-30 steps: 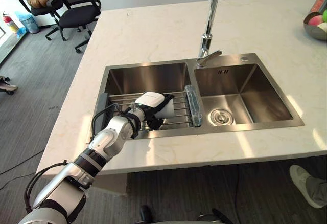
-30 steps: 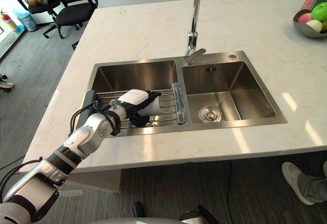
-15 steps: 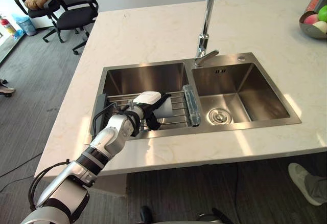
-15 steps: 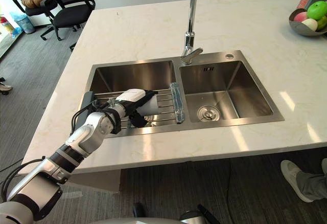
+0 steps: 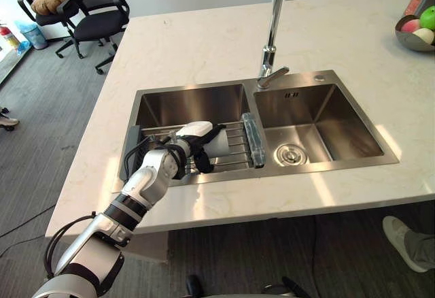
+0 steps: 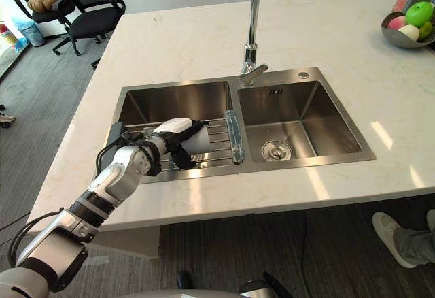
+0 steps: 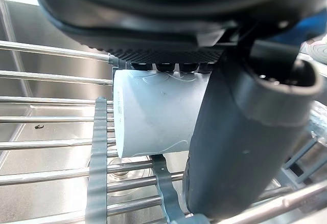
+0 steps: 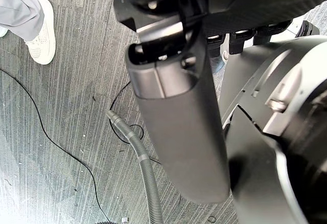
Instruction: Walk over to the sink, pick up the cup, carry it to the dishwasher, place the cup inside the dishwasher, then close the dishwasher door
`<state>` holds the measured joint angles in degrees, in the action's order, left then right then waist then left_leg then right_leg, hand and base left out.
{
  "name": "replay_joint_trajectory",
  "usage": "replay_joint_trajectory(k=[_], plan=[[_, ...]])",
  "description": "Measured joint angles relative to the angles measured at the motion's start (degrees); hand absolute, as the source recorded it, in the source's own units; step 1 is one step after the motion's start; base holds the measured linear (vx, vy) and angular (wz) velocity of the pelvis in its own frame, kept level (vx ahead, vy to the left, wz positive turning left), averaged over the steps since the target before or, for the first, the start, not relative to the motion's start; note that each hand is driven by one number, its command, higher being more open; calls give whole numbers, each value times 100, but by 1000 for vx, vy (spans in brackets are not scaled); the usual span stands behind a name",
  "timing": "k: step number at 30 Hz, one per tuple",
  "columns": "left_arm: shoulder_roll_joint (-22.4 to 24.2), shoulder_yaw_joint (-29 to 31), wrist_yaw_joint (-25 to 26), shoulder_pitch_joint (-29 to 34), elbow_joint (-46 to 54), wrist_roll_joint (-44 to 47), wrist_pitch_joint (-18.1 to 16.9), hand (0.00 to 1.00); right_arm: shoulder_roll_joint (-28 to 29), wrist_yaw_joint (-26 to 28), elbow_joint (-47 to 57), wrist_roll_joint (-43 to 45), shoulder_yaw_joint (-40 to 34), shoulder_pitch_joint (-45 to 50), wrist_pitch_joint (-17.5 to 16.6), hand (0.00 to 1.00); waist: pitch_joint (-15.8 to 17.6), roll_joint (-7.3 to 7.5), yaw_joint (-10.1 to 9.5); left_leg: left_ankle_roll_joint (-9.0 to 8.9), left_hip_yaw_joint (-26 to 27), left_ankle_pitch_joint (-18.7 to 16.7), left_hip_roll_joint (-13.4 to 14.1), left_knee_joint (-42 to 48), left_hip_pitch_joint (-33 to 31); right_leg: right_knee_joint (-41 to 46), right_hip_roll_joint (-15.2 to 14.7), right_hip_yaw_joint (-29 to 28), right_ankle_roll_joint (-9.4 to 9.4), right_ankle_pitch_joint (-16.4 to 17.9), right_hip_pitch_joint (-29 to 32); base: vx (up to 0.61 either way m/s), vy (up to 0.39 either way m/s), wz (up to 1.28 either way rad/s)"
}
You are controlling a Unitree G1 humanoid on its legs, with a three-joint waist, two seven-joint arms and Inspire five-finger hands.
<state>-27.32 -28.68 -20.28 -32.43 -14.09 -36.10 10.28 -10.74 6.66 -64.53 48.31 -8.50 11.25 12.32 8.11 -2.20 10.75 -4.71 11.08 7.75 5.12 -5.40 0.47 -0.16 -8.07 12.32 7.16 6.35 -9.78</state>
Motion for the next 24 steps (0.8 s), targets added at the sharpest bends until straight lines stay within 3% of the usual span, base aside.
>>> replay_joint_trajectory(k=[7, 11, 16, 17, 24], plan=[[11, -58, 405, 92, -8, -217, -51, 100, 1, -1, 43, 0, 3, 18, -11, 100, 20, -3, -17, 2, 14, -10, 2, 0, 0, -10, 0, -10, 0, 0, 2, 0, 0, 0], [97, -41, 231, 92, 70, -364, 287, 100, 3, -46, 94, 6, 43, 27, -5, 100, 23, 1, -16, 3, 36, -10, 11, 0, 13, -9, 5, -34, -1, 0, 3, 0, 0, -2], [166, 155, 109, 131, 59, -444, 255, 100, 28, -98, 193, 105, 55, 79, 6, 100, 41, 14, -20, 1, 48, -12, 28, 0, 19, -9, 20, -48, -2, 0, 5, 0, 0, -1], [167, 237, -2, 128, 56, -445, 174, 0, 30, -101, 197, 108, 58, 79, 8, 100, 47, 18, -25, 1, 50, -12, 29, 0, 19, -8, 20, -48, -2, 0, 5, 0, 0, 0], [160, 356, -243, -54, -231, -873, 79, 0, 37, -166, 254, 140, 176, 75, 18, 100, 57, 21, -16, -5, 59, -17, 27, 0, 19, -2, 19, -55, -2, -1, 5, 0, 0, 0]])
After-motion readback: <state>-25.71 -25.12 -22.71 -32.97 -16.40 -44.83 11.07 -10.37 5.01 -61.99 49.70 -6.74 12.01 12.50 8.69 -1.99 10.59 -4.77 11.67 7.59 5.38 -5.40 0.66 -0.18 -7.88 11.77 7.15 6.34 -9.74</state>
